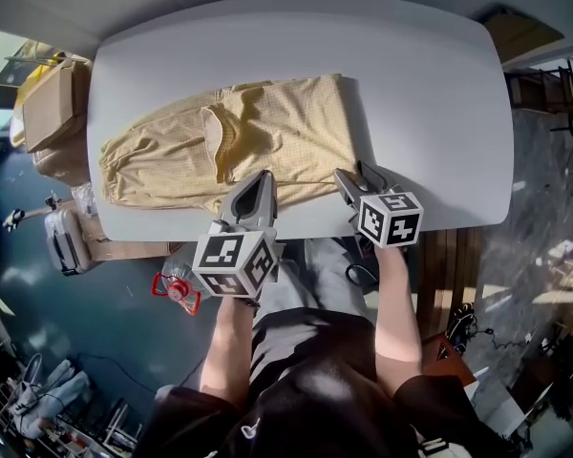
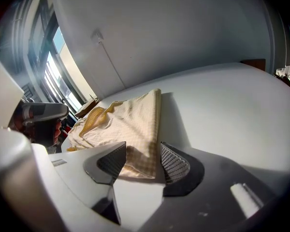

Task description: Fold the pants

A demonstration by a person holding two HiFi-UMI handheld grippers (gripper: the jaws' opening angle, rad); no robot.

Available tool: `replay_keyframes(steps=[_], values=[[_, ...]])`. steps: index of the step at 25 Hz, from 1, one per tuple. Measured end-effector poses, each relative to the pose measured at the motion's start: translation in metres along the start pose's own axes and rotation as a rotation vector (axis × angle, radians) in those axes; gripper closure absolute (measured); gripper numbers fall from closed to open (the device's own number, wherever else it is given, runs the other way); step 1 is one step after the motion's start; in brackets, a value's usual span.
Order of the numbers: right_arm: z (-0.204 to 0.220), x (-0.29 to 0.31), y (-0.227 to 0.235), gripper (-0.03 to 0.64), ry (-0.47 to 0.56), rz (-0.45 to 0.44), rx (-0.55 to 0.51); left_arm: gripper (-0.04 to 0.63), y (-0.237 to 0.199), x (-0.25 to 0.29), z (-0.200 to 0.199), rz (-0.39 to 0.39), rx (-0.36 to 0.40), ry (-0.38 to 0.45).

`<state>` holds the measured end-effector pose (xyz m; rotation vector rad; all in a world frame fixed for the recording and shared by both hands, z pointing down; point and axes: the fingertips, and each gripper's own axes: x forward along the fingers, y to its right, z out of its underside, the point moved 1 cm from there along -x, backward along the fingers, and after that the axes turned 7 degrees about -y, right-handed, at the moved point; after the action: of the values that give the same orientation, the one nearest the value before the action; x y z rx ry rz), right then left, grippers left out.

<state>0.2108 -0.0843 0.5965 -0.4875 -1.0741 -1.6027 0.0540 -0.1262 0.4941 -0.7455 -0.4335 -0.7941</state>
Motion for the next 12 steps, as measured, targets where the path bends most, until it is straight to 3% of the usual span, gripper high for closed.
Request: replay_keyframes(steps=[6,12], values=[[0.0022,0.0046,-0.0023,0.456,-0.02,0.012,-0.028,0.592,-0.0007,0.001,0.0087,-0.008,-0.012,-0.009],[0.0035,0.0014,0.005,0.523,-0.015,0.015,0.04,0.592,0.0001,-0.0035,0.0104,-0.019,-0.009,-0.007]])
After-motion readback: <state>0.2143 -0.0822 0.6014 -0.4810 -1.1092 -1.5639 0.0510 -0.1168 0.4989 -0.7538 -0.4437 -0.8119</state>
